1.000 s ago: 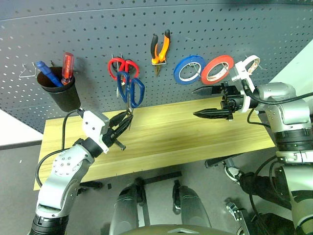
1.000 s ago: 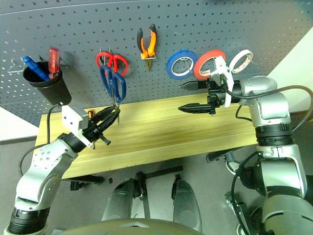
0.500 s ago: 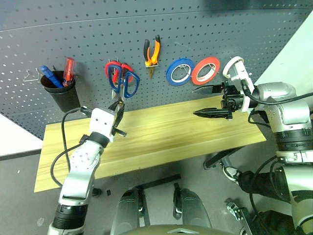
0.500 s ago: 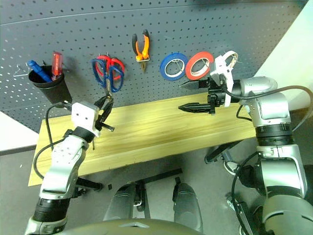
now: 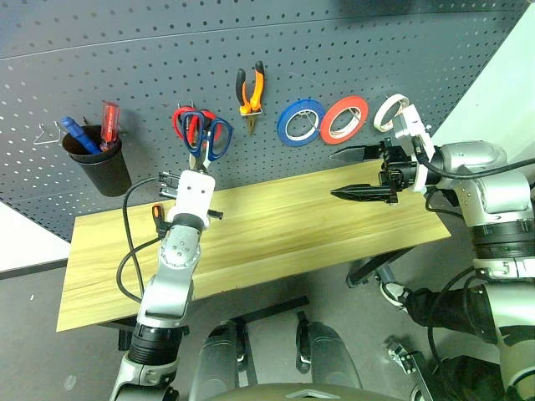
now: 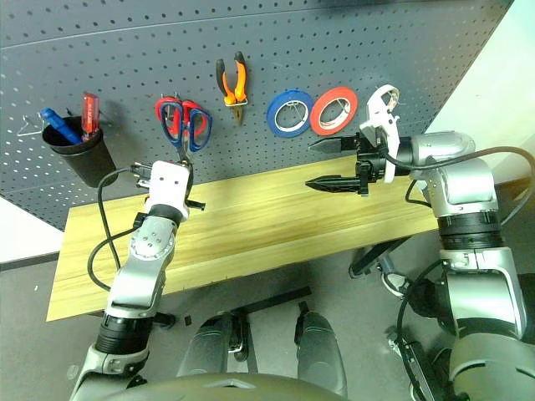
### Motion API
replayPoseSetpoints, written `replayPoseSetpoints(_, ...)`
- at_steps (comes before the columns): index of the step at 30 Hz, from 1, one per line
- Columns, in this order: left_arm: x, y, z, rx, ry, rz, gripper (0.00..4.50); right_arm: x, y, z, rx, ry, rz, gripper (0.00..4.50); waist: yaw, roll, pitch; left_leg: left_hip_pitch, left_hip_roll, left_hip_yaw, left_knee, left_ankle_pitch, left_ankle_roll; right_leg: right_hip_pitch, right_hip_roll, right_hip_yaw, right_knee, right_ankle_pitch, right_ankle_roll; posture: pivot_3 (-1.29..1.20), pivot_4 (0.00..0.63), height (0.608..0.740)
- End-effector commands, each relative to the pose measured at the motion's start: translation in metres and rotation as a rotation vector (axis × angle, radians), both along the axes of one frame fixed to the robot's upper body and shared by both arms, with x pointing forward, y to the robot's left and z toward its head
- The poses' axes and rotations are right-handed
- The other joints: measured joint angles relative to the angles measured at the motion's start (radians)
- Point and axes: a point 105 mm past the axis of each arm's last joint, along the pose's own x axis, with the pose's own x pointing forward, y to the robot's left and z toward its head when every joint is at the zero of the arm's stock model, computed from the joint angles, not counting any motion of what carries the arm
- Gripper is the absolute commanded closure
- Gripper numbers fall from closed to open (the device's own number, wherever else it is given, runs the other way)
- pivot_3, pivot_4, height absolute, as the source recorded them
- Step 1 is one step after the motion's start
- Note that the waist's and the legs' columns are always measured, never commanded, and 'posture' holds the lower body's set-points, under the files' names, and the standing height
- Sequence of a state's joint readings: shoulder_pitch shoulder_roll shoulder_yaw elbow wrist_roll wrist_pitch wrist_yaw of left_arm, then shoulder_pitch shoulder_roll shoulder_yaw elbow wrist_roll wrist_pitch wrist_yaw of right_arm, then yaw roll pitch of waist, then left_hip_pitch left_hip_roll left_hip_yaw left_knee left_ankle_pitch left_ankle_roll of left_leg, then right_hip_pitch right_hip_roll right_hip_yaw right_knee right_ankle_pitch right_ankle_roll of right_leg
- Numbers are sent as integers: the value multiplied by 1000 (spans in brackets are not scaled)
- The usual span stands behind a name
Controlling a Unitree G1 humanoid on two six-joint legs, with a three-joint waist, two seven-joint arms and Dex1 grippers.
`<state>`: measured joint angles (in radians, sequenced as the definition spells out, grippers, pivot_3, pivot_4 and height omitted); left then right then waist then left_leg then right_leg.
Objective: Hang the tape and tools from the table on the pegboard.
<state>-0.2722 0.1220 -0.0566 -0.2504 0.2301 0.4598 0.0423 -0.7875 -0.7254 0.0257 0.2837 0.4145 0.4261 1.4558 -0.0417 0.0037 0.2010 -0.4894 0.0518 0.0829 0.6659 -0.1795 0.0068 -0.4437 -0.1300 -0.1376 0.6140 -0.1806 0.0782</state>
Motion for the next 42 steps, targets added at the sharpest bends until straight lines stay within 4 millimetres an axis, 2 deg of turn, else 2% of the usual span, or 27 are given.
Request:
replayPoseSetpoints(1, 7, 6, 15, 0, -34, 73, 3974, -2, 1, 15, 19, -62, 10, 0, 3, 0, 0, 0, 0, 0, 1, 0, 0, 0, 0, 0, 0, 0, 0, -97, 130, 740)
replayPoseSetpoints(11, 15, -1, 11, -46, 8, 124, 3974, 6, 14, 21, 72, -79, 23, 0, 3, 0, 0, 0, 0, 1, 1, 0, 0, 0, -1, 1, 0, -1, -1, -92, 128, 740)
replayPoseSetpoints(20, 21, -2, 17, -97, -11, 144, 3974, 19, 16, 45, 160, -121, 0, 0, 3, 0, 0, 0, 0, 1, 1, 0, 1, 0, -1, 0, 0, 2, -2, -81, 118, 740)
replayPoseSetpoints(29, 23, -2, 18, -136, -27, 139, 3974, 20, 19, 63, 240, -146, 10, 0, 3, 0, 0, 0, 0, 2, 1, 2, 3, 0, -1, 1, 0, 3, -1, -81, 108, 740)
replayPoseSetpoints(36, 32, -3, 9, -210, 18, 98, 3974, 22, 21, 60, 253, -148, -2, 0, 3, 0, 0, 0, 0, 2, 1, 2, 2, 0, -1, 1, 1, 4, -1, -80, 102, 740)
replayPoseSetpoints(42, 42, -5, -2, -236, 152, 26, 3974, 23, 23, 57, 253, -153, -14, 0, 2, 0, -1, 1, 0, 2, 1, 3, 3, 0, -1, 0, 1, 4, -1, -83, 97, 740)
